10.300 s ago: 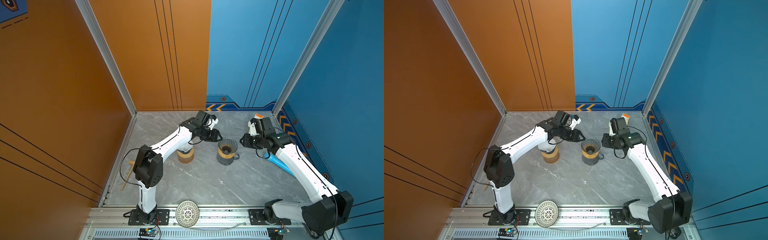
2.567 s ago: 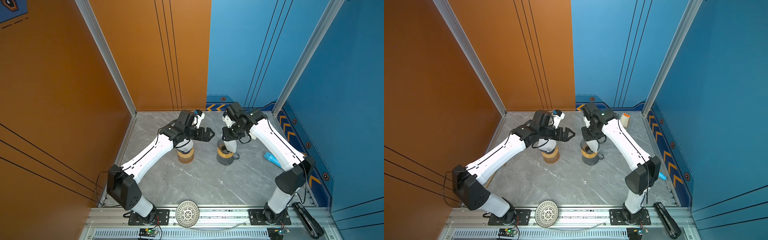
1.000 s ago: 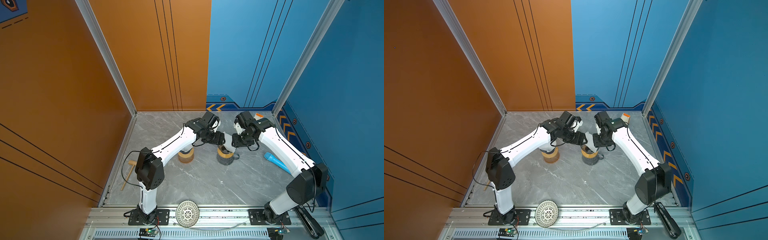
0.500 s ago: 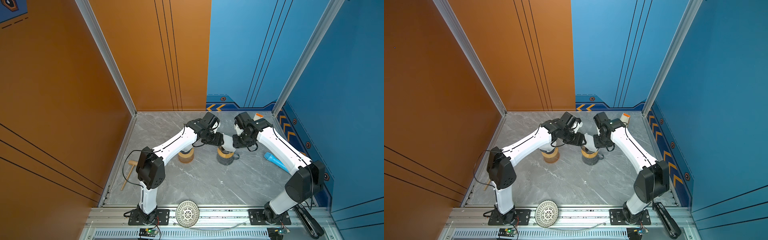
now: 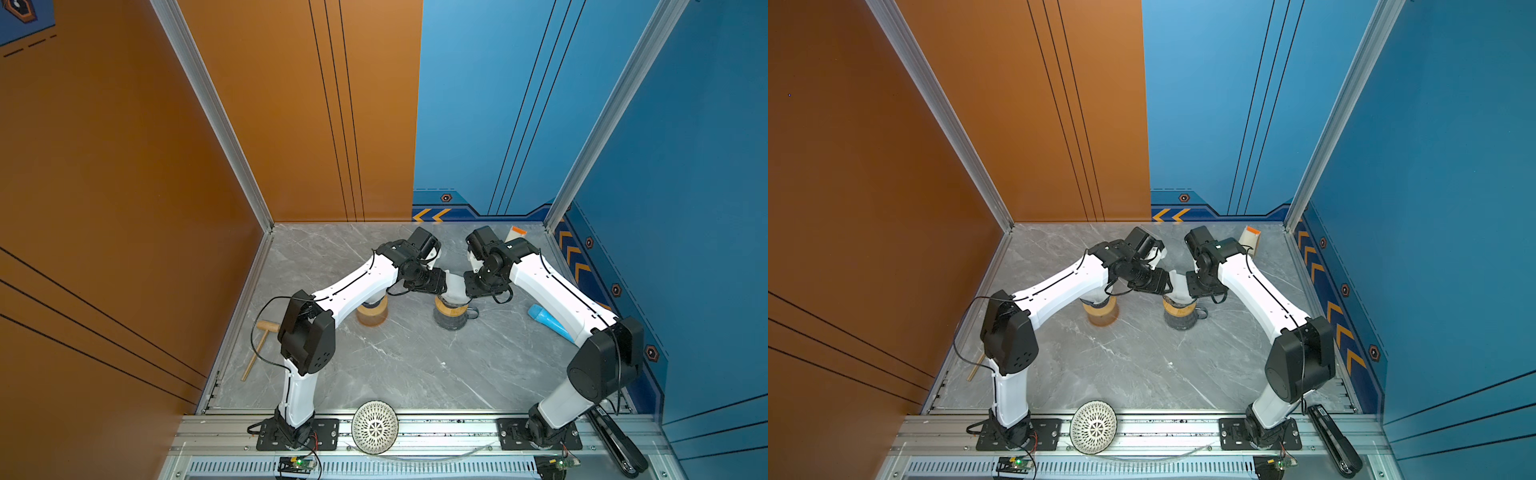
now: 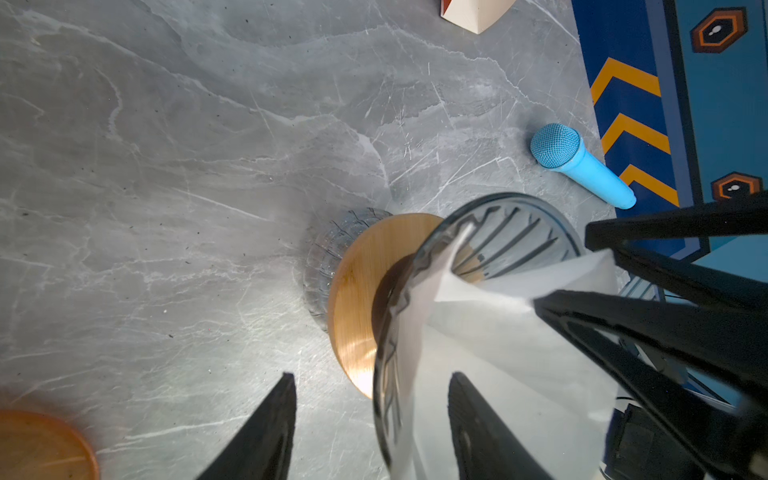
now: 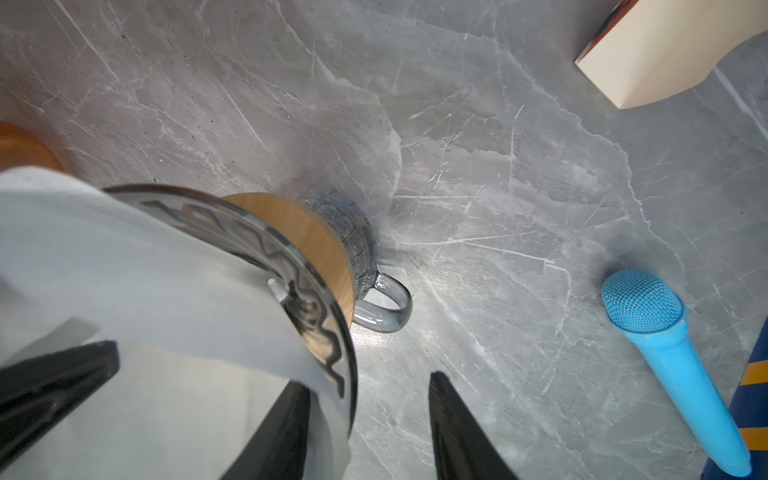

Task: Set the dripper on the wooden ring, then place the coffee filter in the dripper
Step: 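Press the filter down into the dripper with both grippers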

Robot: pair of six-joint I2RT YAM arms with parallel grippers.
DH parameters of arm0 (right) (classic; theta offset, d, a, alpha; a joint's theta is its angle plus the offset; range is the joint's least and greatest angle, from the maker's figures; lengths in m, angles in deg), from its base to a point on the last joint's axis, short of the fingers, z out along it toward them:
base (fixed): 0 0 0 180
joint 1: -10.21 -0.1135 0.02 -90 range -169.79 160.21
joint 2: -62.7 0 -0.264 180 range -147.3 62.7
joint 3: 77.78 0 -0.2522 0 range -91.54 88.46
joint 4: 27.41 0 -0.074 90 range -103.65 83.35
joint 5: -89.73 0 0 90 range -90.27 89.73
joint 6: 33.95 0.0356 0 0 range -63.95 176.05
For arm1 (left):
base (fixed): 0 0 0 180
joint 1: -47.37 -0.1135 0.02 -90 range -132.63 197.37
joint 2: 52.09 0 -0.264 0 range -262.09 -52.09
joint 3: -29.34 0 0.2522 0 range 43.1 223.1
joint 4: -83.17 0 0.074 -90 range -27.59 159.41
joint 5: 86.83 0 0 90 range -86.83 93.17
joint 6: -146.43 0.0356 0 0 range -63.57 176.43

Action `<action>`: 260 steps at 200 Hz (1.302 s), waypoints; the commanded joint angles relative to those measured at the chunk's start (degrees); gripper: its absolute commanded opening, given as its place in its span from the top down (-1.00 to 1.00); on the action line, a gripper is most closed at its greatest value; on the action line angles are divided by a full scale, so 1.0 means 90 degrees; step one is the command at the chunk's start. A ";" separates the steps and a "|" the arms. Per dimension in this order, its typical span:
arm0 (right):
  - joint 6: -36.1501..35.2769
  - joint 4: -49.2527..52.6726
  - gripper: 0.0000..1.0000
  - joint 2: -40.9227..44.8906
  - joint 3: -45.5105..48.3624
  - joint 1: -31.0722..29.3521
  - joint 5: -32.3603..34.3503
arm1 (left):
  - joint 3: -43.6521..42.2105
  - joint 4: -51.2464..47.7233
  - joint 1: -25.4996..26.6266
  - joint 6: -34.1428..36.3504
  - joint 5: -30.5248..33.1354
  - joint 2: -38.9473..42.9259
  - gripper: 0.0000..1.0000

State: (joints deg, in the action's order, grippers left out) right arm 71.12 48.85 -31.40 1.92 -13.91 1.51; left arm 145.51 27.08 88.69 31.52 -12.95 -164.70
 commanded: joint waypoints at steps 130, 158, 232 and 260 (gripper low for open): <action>0.0168 -0.0314 0.09 -0.0250 -0.0063 -0.0158 -0.0261 | -0.0002 -0.0180 -0.0038 0.0106 -0.0203 -0.0173 -0.09; 0.0181 -0.0309 0.09 -0.0306 0.0038 -0.0152 0.0018 | -0.0058 -0.0180 -0.0041 0.0092 -0.0216 -0.0201 -0.07; 0.0167 -0.0359 0.09 -0.0423 0.0199 -0.0152 0.0075 | -0.0070 -0.0180 -0.0041 0.0085 -0.0219 -0.0311 -0.06; 0.0147 -0.0372 0.09 -0.0461 0.0230 -0.0155 0.0132 | -0.0070 -0.0180 -0.0065 0.0068 -0.0216 -0.0340 -0.06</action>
State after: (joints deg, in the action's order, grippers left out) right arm 71.58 45.73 -34.72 3.12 -14.98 1.12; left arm 145.45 26.86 88.62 31.55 -13.82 -166.67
